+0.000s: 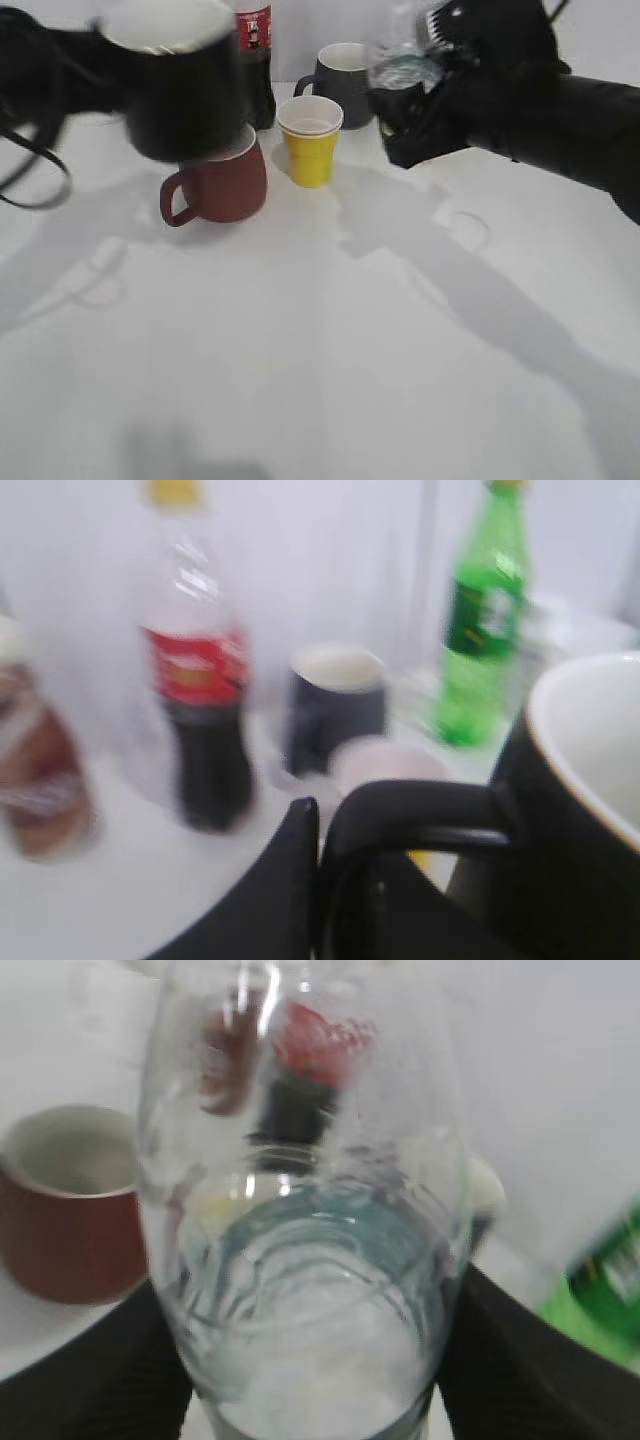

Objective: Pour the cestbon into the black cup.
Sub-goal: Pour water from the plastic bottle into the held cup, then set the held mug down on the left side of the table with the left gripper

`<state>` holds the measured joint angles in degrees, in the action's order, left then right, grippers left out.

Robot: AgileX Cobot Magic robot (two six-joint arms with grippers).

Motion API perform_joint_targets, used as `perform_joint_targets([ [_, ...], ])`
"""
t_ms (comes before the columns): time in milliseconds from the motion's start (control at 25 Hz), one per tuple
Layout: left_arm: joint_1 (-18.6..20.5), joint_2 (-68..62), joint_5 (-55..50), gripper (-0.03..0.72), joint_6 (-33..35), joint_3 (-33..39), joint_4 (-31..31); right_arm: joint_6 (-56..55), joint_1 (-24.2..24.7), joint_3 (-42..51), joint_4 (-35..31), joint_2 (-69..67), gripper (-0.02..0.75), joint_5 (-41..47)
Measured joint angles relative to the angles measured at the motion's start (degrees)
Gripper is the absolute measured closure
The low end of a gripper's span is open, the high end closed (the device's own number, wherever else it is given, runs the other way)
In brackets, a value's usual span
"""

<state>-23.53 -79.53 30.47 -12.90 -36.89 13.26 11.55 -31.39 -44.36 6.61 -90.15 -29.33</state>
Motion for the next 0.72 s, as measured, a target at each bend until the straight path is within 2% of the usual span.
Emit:
perform_joint_targets([
  [120, 6.5, 1.1, 1.3, 0.648, 0.0, 0.0, -0.4, -0.7, 1.0, 0.4, -7.2, 0.0, 0.256, 1.3],
  [320, 16.5, 0.9, 1.3, 0.648, 0.0, 0.0, -1.9, -1.0, 3.7, 1.8, -9.7, 0.0, 0.256, 1.9],
  [440, 21.2, -1.5, 5.1, 0.648, 0.1, 0.0, -2.3, -1.1, 5.6, 2.3, -10.8, 0.0, 0.256, 2.0],
  [560, 23.8, -7.3, 11.6, 0.648, 0.1, 0.0, -2.8, -1.1, 6.4, 2.3, -11.3, 0.0, 0.256, 2.0],
  [720, 24.6, -16.5, 17.9, 0.648, 0.8, 0.0, -3.0, -1.3, 6.5, 2.3, -11.3, 0.0, 0.256, 2.0],
])
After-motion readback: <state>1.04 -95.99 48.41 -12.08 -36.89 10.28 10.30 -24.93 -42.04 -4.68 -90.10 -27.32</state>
